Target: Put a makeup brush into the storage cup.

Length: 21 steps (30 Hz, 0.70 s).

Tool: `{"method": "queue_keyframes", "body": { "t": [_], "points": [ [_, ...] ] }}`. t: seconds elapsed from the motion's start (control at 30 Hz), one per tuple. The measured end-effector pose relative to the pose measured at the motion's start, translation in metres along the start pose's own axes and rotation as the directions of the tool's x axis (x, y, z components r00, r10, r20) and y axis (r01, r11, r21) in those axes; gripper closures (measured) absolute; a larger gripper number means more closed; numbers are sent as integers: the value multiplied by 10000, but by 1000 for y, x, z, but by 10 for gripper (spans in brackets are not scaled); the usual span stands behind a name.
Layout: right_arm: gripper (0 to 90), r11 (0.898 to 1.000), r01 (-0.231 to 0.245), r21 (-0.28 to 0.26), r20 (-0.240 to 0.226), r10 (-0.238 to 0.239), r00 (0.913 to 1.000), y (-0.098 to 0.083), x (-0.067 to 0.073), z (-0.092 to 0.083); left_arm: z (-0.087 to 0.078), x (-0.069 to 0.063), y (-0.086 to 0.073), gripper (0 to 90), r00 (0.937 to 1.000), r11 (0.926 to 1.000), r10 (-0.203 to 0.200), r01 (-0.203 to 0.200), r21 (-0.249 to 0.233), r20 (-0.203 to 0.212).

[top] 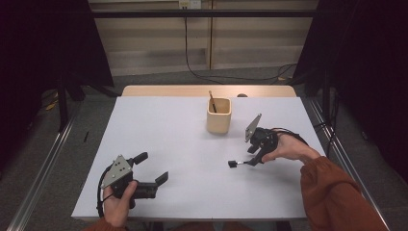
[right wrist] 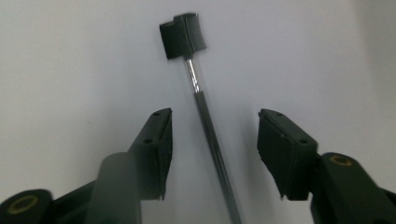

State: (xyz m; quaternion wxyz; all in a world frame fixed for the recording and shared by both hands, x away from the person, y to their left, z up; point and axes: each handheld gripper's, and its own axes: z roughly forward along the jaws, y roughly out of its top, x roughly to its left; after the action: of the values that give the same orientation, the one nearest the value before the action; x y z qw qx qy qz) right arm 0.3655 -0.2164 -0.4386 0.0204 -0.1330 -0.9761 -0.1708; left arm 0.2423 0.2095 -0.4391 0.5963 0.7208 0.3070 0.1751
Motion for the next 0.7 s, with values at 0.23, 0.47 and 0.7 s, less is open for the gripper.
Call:
{"method": "queue_keyframes", "body": {
  "t": [0.23,0.47,0.7],
  "points": [
    [616,9985,343,417,-467,-324,9984,10,3,9,-1,0,0,12,10000,10000,53,-53,-22,17],
    [657,9951,552,821,-433,-518,9977,14,2,17,0,0,0,12,10000,10000,-36,36,12,40],
    [685,9922,666,1056,-127,-656,9978,16,6,18,0,1,0,12,10000,10000,63,-63,-10,43]
  ]
}}
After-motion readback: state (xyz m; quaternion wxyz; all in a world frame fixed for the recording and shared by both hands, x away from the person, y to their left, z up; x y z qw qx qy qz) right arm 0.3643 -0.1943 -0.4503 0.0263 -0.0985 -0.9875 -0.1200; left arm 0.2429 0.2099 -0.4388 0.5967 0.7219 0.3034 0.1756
